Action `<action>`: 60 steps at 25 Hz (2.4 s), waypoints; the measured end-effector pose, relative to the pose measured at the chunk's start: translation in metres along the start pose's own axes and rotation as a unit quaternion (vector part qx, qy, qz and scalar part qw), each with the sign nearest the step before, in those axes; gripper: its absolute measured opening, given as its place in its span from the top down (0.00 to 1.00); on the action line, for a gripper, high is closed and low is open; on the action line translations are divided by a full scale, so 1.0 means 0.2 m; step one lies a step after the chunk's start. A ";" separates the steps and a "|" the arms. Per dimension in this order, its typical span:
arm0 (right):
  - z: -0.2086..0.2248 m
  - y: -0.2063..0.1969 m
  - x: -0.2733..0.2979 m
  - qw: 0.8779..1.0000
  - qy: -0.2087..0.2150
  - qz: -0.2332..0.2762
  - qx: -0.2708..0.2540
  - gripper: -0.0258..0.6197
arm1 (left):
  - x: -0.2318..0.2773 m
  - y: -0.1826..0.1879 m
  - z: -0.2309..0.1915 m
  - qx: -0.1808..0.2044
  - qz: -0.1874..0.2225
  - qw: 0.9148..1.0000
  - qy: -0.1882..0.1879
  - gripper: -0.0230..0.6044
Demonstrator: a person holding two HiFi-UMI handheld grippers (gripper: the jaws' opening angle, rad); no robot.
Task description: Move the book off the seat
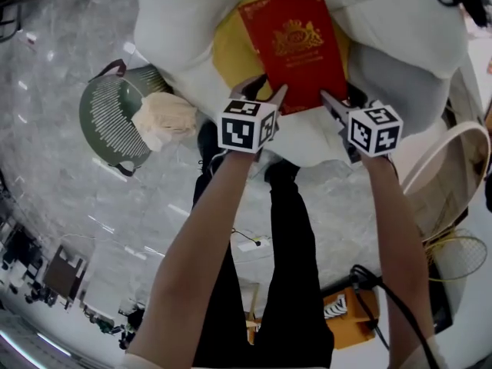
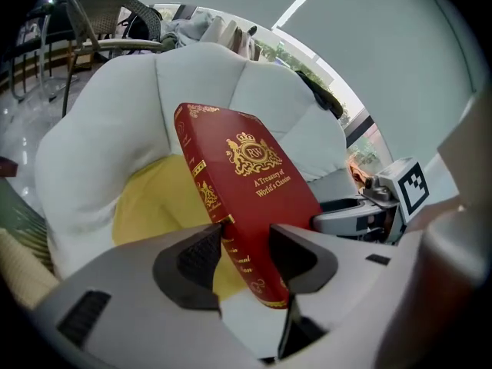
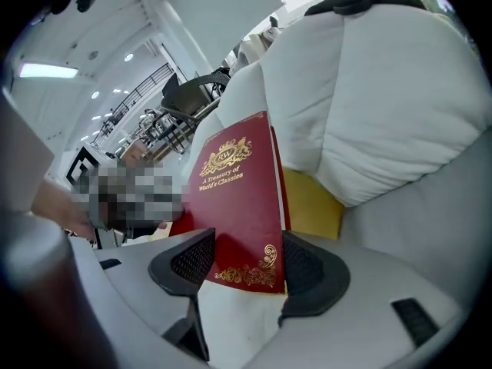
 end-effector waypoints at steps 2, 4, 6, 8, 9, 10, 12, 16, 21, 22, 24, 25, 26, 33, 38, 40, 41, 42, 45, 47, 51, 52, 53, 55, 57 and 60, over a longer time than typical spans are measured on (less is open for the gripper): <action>-0.03 0.01 -0.06 1.000 -0.004 0.008 0.009 0.53 | -0.05 0.02 0.04 0.006 0.001 1.000 -0.002 0.65; -0.06 0.00 -0.13 1.000 -0.006 0.014 0.021 0.53 | -0.10 0.03 0.09 0.013 -0.001 1.000 -0.005 0.66; -0.08 -0.02 -0.19 0.999 -0.008 0.023 0.032 0.53 | -0.15 0.03 0.13 0.024 -0.004 1.000 -0.009 0.66; -0.09 -0.04 -0.26 0.999 -0.012 0.032 0.042 0.53 | -0.18 0.04 0.19 0.038 -0.007 0.999 -0.013 0.66; -0.10 -0.05 -0.30 0.998 -0.014 0.037 0.047 0.53 | -0.20 0.05 0.22 0.045 -0.008 0.999 -0.015 0.66; -0.10 -0.05 -0.34 0.998 -0.015 0.042 0.053 0.53 | -0.22 0.06 0.26 0.051 -0.008 0.998 -0.018 0.66; -0.10 -0.07 -0.43 0.996 -0.019 0.053 0.066 0.53 | -0.25 0.09 0.34 0.065 -0.009 0.998 -0.024 0.66; -0.12 -0.10 -0.60 0.993 -0.032 0.074 0.089 0.53 | -0.32 0.12 0.49 0.094 -0.016 0.995 -0.036 0.66; -0.12 -0.17 -0.81 0.988 -0.042 0.094 0.114 0.53 | -0.39 0.14 0.69 0.117 -0.021 0.992 -0.044 0.66; -0.13 -0.17 -0.83 0.987 -0.045 0.097 0.118 0.53 | -0.41 0.14 0.70 0.121 -0.022 0.991 -0.046 0.66; -0.15 -0.18 -0.87 0.986 -0.049 0.101 0.122 0.53 | -0.44 0.14 0.73 0.127 -0.025 0.990 -0.049 0.66; -0.16 -0.19 -0.90 0.986 -0.051 0.103 0.124 0.53 | -0.45 0.14 0.76 0.130 -0.028 0.990 -0.051 0.66; -0.16 -0.21 -0.93 0.985 -0.053 0.104 0.126 0.53 | -0.47 0.13 0.79 0.134 -0.030 0.989 -0.052 0.66; -0.17 -0.38 -1.19 0.978 -0.067 0.126 0.154 0.53 | -0.53 0.06 1.06 0.166 -0.044 0.983 -0.061 0.66; -0.15 -0.51 -1.36 0.968 -0.078 0.148 0.187 0.53 | -0.54 0.04 1.28 0.200 -0.053 0.976 -0.074 0.66; -0.12 -0.57 -1.42 0.964 -0.082 0.160 0.199 0.53 | -0.53 0.02 1.36 0.214 -0.056 0.972 -0.079 0.66; -0.11 -0.61 -1.45 0.961 -0.084 0.166 0.205 0.53 | -0.53 0.01 1.41 0.221 -0.057 0.970 -0.083 0.66; -0.11 -0.64 -1.48 0.958 -0.087 0.172 0.211 0.53 | -0.52 0.00 1.45 0.228 -0.060 0.968 -0.087 0.66; -0.07 -0.75 -1.57 0.951 -0.100 0.187 0.227 0.53 | -0.48 -0.04 1.57 0.250 -0.067 0.961 -0.102 0.66; -0.02 -0.80 -1.63 0.947 -0.107 0.195 0.233 0.53 | -0.44 -0.06 1.66 0.260 -0.069 0.957 -0.107 0.66; 0.02 -0.94 -1.69 0.937 -0.115 0.205 0.258 0.53 | -0.38 -0.12 1.79 0.280 -0.083 0.949 -0.116 0.66; 0.04 -0.97 -1.70 0.934 -0.118 0.208 0.266 0.53 | -0.36 -0.13 1.82 0.287 -0.087 0.947 -0.119 0.66; 0.05 -1.01 -1.72 0.930 -0.121 0.212 0.274 0.53 | -0.34 -0.15 1.86 0.294 -0.091 0.944 -0.122 0.66; 0.07 -1.09 -1.75 0.922 -0.127 0.220 0.291 0.53 | -0.30 -0.18 1.92 0.309 -0.101 0.937 -0.127 0.66; 0.08 -1.17 -1.77 0.915 -0.132 0.226 0.308 0.53 | -0.27 -0.22 1.99 0.325 -0.111 0.930 -0.133 0.66; 0.11 -1.28 -1.80 0.904 -0.139 0.234 0.329 0.53 | -0.21 -0.28 2.07 0.345 -0.125 0.919 -0.143 0.66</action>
Point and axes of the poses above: the fingertips, and each gripper's own axes: x forward along the fingers, z to its right, y out of its top, the point moved 2 cm from there along -x, backward along the fingers, and after that the axes turned 11 degrees about -z, right-handed, at the moved point
